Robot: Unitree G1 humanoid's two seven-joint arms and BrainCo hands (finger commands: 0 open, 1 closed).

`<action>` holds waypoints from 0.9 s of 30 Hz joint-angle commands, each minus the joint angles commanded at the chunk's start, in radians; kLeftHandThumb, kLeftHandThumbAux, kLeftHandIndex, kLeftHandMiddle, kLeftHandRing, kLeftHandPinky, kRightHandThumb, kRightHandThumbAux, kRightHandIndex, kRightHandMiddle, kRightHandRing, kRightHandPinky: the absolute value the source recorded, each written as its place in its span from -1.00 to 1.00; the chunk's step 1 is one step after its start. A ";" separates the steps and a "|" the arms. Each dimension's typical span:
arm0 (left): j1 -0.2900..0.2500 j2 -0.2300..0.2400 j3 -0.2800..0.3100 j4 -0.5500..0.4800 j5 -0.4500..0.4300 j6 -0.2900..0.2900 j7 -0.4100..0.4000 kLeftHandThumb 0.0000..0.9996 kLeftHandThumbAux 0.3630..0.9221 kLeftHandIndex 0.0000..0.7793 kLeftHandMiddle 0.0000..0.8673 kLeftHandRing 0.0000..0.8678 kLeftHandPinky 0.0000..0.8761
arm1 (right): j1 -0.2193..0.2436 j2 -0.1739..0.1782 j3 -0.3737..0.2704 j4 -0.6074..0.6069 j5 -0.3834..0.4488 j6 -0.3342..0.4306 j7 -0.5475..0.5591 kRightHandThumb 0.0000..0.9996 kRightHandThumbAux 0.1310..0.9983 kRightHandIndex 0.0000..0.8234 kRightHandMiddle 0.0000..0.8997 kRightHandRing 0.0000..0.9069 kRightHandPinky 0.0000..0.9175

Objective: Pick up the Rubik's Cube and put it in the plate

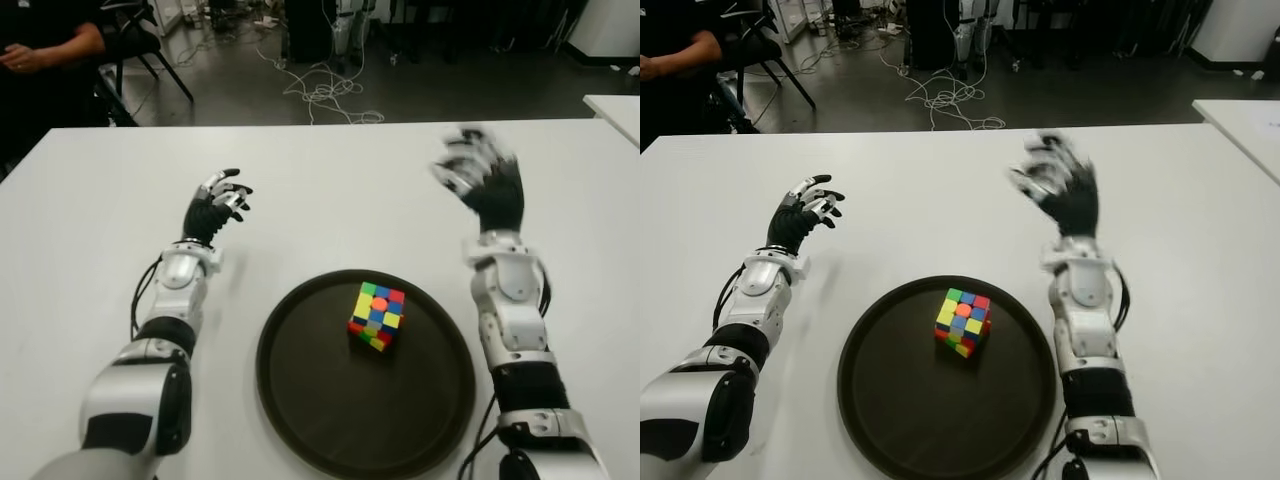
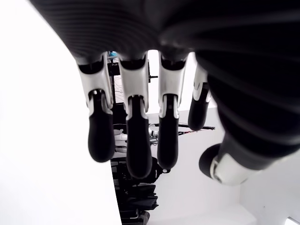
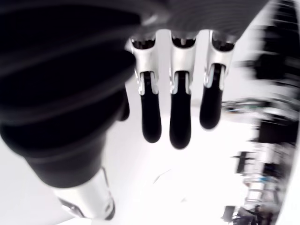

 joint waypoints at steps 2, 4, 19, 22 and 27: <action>0.001 0.000 -0.001 0.000 0.001 -0.001 -0.001 -0.66 0.03 -0.41 -0.02 0.16 0.28 | -0.002 0.002 0.009 0.020 -0.030 0.001 -0.018 -0.77 0.72 -0.24 -0.08 -0.02 -0.03; 0.002 0.001 -0.002 0.000 0.002 -0.001 -0.001 -0.66 0.03 -0.41 -0.02 0.15 0.28 | -0.002 0.002 0.015 0.031 -0.050 -0.001 -0.030 -0.77 0.73 -0.26 -0.10 -0.03 -0.06; 0.012 0.003 -0.002 -0.011 -0.003 -0.017 -0.012 -0.68 0.05 -0.40 -0.05 0.13 0.24 | -0.066 -0.049 0.020 0.331 -0.170 -0.202 -0.090 -0.74 0.57 -0.54 -0.35 -0.36 -0.34; 0.015 0.003 -0.002 -0.013 -0.004 -0.020 -0.014 -0.69 0.04 -0.40 -0.03 0.14 0.25 | -0.076 -0.055 0.020 0.362 -0.175 -0.227 -0.097 -0.77 0.57 -0.56 -0.37 -0.39 -0.39; 0.018 0.002 0.001 -0.018 -0.008 -0.022 -0.015 -0.69 0.03 -0.40 -0.02 0.15 0.27 | -0.080 -0.064 0.031 0.388 -0.200 -0.256 -0.124 -0.83 0.56 -0.56 -0.39 -0.44 -0.52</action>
